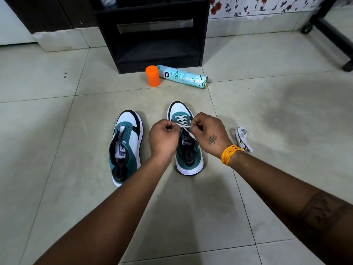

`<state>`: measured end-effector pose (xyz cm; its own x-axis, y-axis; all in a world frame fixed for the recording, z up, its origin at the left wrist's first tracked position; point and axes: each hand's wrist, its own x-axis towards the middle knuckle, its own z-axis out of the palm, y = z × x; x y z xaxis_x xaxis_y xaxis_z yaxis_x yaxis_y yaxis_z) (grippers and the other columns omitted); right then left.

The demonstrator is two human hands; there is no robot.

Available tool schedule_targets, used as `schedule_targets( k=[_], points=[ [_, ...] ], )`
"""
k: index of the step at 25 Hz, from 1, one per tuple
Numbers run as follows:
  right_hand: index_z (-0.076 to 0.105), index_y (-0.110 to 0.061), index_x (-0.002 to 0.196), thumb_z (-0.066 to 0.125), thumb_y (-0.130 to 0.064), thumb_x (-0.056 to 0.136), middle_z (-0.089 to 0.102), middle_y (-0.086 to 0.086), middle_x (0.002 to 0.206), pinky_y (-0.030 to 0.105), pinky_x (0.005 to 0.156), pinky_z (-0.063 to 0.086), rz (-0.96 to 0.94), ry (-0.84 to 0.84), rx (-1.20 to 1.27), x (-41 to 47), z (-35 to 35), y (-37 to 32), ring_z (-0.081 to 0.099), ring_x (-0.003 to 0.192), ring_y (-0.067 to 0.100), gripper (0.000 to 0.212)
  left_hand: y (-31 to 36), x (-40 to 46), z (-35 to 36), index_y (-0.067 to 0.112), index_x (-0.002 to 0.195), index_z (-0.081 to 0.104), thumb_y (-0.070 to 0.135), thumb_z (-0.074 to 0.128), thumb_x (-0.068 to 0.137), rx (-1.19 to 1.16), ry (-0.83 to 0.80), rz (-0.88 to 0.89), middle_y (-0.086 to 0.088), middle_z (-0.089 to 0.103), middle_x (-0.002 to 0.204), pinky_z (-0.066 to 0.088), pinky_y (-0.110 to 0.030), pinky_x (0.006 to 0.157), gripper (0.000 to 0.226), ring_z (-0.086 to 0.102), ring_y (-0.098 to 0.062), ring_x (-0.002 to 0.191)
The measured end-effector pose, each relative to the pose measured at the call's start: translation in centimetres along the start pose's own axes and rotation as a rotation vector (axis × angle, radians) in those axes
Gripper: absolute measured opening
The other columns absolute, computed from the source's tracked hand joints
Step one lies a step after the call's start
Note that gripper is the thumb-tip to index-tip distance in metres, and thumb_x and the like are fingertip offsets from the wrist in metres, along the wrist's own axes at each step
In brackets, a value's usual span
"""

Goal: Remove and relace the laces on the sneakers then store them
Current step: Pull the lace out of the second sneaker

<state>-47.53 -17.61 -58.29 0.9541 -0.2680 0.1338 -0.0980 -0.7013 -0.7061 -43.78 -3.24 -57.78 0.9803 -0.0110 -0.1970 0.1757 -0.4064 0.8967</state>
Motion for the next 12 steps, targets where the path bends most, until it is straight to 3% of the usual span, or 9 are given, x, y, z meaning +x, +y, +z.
schedule_targets(
  k=[2,3,6,8,10,12],
  points=[
    [0.066,-0.017,0.086,0.059,-0.013,0.088,0.069,-0.004,0.076,0.031,0.069,0.049,0.126,-0.007,0.08,-0.05,-0.13,0.16,0.064,0.074,0.017,0.008,-0.54,0.2,-0.03,0.015,0.076,0.068,0.027,0.06,0.079,-0.181,-0.032,-0.124,-0.003,0.073,0.076,0.062,-0.051,0.078,0.015,0.066,-0.019,0.072],
    [0.066,-0.019,0.089,0.06,-0.014,0.088,0.069,-0.005,0.075,0.031,0.069,0.05,0.129,-0.015,0.105,-0.13,-0.18,0.37,0.064,0.073,0.015,0.007,-0.62,0.16,-0.14,0.018,0.079,0.069,0.027,0.061,0.08,-0.19,-0.051,-0.12,0.0,0.074,0.079,0.062,-0.053,0.082,0.013,0.069,-0.019,0.076],
    [0.065,-0.028,0.1,0.065,-0.023,0.084,0.064,-0.008,0.077,0.032,0.069,0.051,-0.023,-0.075,0.039,-0.49,-0.38,0.4,0.062,0.075,0.015,0.017,-0.68,0.23,-0.4,0.029,0.091,0.075,0.03,0.073,0.081,-0.093,-0.103,0.035,0.011,0.073,0.085,0.06,-0.041,0.088,0.01,0.072,-0.013,0.087],
    [0.066,-0.027,0.095,0.066,-0.025,0.083,0.063,-0.008,0.08,0.032,0.07,0.051,-0.085,-0.053,-0.006,-0.37,0.06,0.22,0.06,0.077,0.014,0.012,-0.58,0.38,-0.24,0.025,0.091,0.078,0.021,0.078,0.084,-0.063,-0.097,0.094,0.01,0.074,0.085,0.058,-0.033,0.086,0.008,0.071,-0.01,0.085],
    [0.067,-0.023,0.086,0.069,-0.022,0.088,0.065,-0.009,0.079,0.027,0.069,0.049,0.005,-0.007,0.111,-0.19,0.33,0.21,0.061,0.075,0.008,0.003,-0.44,0.49,-0.31,0.021,0.084,0.077,0.014,0.076,0.087,-0.169,-0.076,0.034,0.008,0.075,0.081,0.057,-0.033,0.08,0.008,0.068,-0.01,0.076],
    [0.067,-0.021,0.083,0.069,-0.02,0.091,0.066,-0.009,0.075,0.027,0.069,0.051,0.191,0.011,0.296,-0.03,-0.09,0.21,0.06,0.071,0.008,0.008,-0.22,0.38,-0.49,0.019,0.083,0.073,0.007,0.07,0.092,-0.319,-0.075,-0.086,0.003,0.071,0.079,0.052,-0.033,0.072,0.015,0.062,-0.012,0.072]
  ],
)
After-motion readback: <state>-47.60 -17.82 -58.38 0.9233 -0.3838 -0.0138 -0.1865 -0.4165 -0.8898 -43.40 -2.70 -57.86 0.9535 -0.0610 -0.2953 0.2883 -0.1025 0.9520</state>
